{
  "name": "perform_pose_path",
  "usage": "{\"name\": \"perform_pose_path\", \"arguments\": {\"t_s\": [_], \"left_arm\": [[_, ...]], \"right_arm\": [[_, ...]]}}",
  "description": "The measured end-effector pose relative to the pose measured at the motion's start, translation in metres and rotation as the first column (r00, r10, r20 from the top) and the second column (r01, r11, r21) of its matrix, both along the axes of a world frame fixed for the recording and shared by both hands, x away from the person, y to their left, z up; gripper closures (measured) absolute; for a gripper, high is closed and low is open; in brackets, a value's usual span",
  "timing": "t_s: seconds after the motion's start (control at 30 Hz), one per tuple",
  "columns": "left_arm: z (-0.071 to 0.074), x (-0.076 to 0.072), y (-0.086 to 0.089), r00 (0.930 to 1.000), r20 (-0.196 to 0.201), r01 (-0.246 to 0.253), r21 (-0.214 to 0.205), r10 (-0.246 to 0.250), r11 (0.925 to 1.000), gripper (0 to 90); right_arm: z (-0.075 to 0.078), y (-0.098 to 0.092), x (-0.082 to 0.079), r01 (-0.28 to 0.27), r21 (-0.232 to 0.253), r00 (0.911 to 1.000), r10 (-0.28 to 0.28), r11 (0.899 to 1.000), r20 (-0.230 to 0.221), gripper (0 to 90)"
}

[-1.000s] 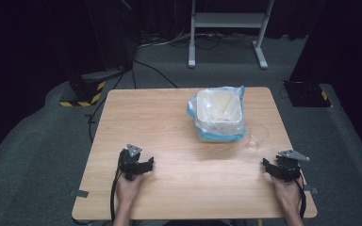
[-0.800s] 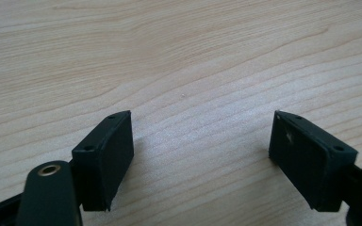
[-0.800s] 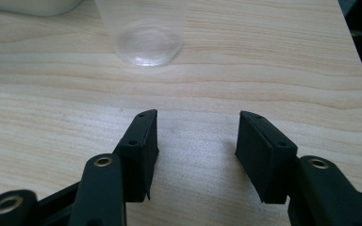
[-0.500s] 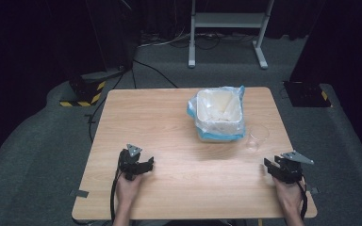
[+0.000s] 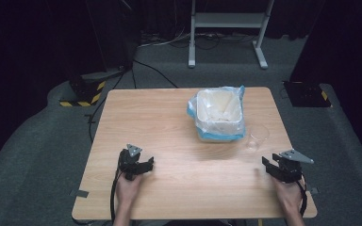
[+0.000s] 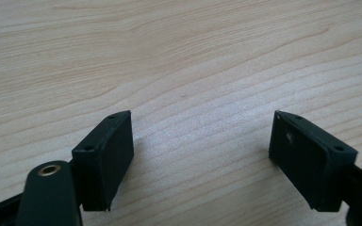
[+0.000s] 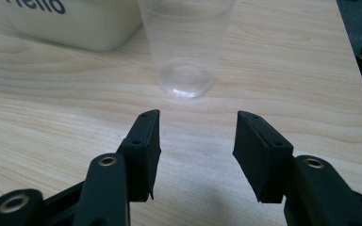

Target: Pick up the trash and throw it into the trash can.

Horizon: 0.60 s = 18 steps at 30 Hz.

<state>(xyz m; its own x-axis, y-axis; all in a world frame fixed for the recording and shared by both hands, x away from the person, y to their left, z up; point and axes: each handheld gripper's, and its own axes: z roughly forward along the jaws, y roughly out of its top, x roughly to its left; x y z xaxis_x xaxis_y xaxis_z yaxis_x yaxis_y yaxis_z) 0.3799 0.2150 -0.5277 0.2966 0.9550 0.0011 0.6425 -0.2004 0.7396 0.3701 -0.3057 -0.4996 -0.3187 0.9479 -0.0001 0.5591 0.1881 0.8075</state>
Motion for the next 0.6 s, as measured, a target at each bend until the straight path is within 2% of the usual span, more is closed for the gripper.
{"name": "perform_pose_path", "arguments": {"t_s": [0.2,0.27,0.3,0.4,0.6], "left_arm": [[0.0,0.0,0.0,1.0,-0.001,0.0,-0.001,0.0,1.0,22.3],[0.0,0.0,0.0,1.0,0.0,0.0,-0.002,0.0,1.0,22.3],[0.0,0.0,0.0,1.0,0.0,-0.001,-0.002,0.001,1.0,22.3],[0.0,0.0,0.0,1.0,-0.001,0.0,-0.001,0.0,1.0,22.3],[0.0,0.0,0.0,1.0,0.0,-0.001,-0.001,0.001,1.0,22.3]], "right_arm": [[0.004,0.002,0.001,-0.012,0.038,0.9999,0.012,0.999,0.0,52.0],[0.005,0.001,0.003,-0.01,0.102,1.0,0.01,0.995,0.001,52.3],[0.006,0.002,0.004,-0.013,0.114,0.9999,0.013,0.993,0.004,52.7],[0.008,0.005,0.004,-0.02,0.105,0.9998,0.021,0.994,-0.003,52.8],[0.02,0.006,0.0,-0.018,0.136,0.9998,0.017,0.991,0.01,52.9]]}}
